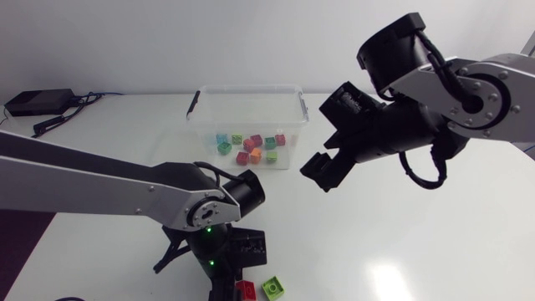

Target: Place the duplo bricks in the container

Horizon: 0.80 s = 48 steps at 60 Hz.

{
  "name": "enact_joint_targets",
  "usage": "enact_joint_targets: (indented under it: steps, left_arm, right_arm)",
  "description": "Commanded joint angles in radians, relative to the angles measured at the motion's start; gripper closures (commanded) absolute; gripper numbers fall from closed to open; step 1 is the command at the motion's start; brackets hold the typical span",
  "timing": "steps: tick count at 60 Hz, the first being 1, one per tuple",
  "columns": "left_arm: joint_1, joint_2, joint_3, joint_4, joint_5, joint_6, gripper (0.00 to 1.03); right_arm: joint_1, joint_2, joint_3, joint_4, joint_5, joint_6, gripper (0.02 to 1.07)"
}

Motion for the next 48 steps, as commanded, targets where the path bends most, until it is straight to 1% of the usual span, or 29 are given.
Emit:
enact_joint_targets:
  steps: [1, 4, 5, 8, 19, 22, 34, 41, 48]
  left_arm:
    - [-0.010, 0.032, 0.011, 0.004, 0.007, 0.016, 0.47]
    - [-0.011, 0.035, 0.014, 0.013, 0.005, 0.012, 0.54]
    - [-0.014, 0.039, 0.017, 0.016, 0.004, 0.009, 0.58]
    - [-0.017, 0.044, 0.022, 0.022, 0.002, 0.006, 0.67]
    - [-0.020, 0.050, 0.028, 0.041, -0.004, -0.004, 0.67]
    - [-0.020, 0.055, 0.028, 0.044, -0.007, -0.004, 0.68]
    - [-0.011, 0.032, 0.023, 0.062, -0.019, -0.002, 0.71]
    - [0.023, -0.046, 0.034, 0.029, -0.022, 0.004, 0.71]
    - [0.104, -0.134, 0.121, -0.059, -0.028, 0.030, 0.71]
  right_arm:
    - [0.002, -0.017, -0.041, -0.008, -0.005, 0.023, 0.07]
    - [0.001, -0.020, -0.048, -0.007, -0.005, 0.024, 0.07]
    - [0.001, -0.022, -0.048, -0.008, -0.005, 0.024, 0.07]
    - [0.001, -0.026, -0.055, -0.008, -0.005, 0.024, 0.07]
    - [0.008, -0.048, -0.082, -0.008, -0.005, 0.030, 0.07]
    - [0.019, -0.058, -0.093, -0.016, -0.005, 0.030, 0.09]
    - [0.076, -0.109, -0.157, -0.053, -0.008, 0.032, 0.09]
    - [0.111, -0.126, -0.185, -0.062, -0.008, 0.049, 0.09]
    - [0.168, -0.107, -0.199, -0.083, -0.007, 0.078, 0.09]
